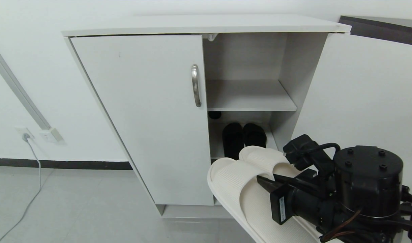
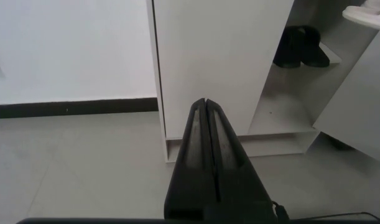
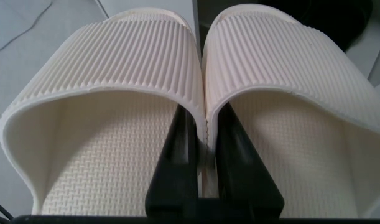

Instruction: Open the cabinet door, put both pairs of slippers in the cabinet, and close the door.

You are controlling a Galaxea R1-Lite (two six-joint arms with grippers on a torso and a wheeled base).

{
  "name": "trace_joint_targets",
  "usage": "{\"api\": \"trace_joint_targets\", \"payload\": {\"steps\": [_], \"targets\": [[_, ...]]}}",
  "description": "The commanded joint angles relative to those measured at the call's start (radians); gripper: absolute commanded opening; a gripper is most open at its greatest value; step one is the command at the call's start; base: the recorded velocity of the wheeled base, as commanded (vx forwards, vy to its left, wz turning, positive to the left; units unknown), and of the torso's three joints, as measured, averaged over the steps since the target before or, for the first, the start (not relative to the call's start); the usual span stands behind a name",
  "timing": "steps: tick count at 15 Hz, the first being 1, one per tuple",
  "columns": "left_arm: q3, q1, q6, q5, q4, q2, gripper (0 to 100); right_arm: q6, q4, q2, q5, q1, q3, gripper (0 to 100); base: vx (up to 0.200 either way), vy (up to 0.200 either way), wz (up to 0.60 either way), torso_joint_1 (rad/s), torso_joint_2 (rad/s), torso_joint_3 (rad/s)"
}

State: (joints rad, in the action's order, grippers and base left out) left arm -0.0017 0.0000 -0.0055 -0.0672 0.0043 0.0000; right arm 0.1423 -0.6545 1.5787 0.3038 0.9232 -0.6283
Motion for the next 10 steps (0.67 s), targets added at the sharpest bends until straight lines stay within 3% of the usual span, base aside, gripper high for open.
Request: {"api": "trace_joint_targets", "payload": {"steps": [1, 10], "targets": [[0.000, 0.000, -0.001, 0.000, 0.000, 0.000, 0, 0.000, -0.004, 0.006, 0.001, 0.000, -0.002, 0, 0.000, 0.000, 0.00, 0.000, 0.00, 0.000], [0.000, 0.000, -0.001, 0.001, 0.000, 0.000, 0, -0.001, -0.011, 0.023, 0.003, 0.000, 0.002, 0, 0.000, 0.000, -0.07, 0.000, 0.00, 0.000]]}}
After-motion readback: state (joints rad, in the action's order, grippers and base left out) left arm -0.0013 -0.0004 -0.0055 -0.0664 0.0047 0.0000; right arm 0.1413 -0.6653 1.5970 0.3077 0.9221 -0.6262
